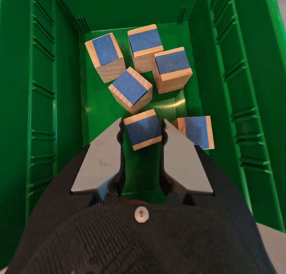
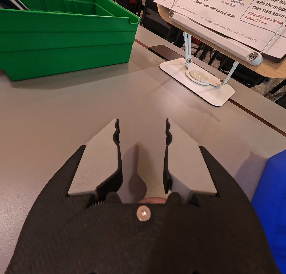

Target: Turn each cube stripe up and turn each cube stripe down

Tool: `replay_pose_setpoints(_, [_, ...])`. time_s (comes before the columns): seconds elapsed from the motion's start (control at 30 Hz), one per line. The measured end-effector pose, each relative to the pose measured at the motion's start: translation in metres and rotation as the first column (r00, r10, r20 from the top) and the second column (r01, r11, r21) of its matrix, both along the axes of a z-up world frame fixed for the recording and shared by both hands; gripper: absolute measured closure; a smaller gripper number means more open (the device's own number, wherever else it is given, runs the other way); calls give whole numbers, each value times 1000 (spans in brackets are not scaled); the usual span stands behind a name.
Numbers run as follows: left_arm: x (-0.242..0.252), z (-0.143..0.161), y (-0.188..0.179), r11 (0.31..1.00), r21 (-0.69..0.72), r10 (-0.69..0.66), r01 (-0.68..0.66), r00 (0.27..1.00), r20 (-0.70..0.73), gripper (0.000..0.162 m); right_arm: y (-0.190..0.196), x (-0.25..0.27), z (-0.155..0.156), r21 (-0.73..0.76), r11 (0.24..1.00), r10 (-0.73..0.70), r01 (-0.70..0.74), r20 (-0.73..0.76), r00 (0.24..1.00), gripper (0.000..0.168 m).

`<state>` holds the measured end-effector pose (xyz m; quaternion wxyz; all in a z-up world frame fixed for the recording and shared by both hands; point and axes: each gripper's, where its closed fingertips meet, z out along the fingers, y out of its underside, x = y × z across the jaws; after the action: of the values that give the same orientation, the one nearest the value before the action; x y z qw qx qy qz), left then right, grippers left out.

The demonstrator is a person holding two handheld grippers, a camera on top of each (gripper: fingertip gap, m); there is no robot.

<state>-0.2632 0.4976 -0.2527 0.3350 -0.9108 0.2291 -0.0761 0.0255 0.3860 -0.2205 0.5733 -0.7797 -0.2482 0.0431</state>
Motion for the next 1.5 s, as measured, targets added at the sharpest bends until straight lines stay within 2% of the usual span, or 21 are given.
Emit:
replay_pose_setpoints(0.13, [-7, 21, -2, 990, 142, -6, 10, 1000, -31, 116, 0, -2, 0, -2, 1000, 8, -8, -1, 1000, 111])
replay_pose_setpoints(0.23, [-5, 55, -11, 965, 261, -30, 19, 999, 40, 115, -1, -5, -1, -5, 1000, 17, -17, 5, 1000, 111])
replay_pose_setpoints(0.4, [29, 110, -49, 907, 403, -211, 122, 960, 186, 116, -1, -6, -1, -16, 1000, 22, -22, -18, 1000, 111])
replay_pose_setpoints(0.53, [65, 129, -82, 859, 472, -333, 197, 916, 224, 116, -1, -3, 1, -19, 1000, 16, -17, -51, 999, 111])
replay_pose_setpoints(0.73, [116, 130, -115, 820, 504, -466, 271, 827, 314, 116, -3, -8, 4, -16, 998, 52, -54, -104, 993, 111])
replay_pose_setpoints(1.03, [198, 104, -118, 743, 539, -624, 396, 700, 347, 117, -6, -11, 10, -10, 997, 79, -82, -151, 985, 111])
replay_pose_setpoints(1.2, [224, 96, -115, 725, 550, -651, 415, 673, 351, 117, -7, -9, 14, 5, 997, 82, -83, -175, 981, 111])
replay_pose_setpoints(1.3, [229, 92, -120, 687, 573, -680, 446, 672, 293, 117, -7, -10, 17, 7, 996, 94, -94, -195, 976, 111])
replay_pose_setpoints(1.4, [231, 93, -128, 646, 608, -718, 462, 637, 280, 117, -10, -13, 21, 13, 993, 121, -121, -230, 966, 111])
replay_pose_setpoints(1.5, [226, 87, -125, 630, 627, -709, 458, 668, 225, 117, -11, -14, 22, 24, 991, 136, -134, -220, 966, 111])
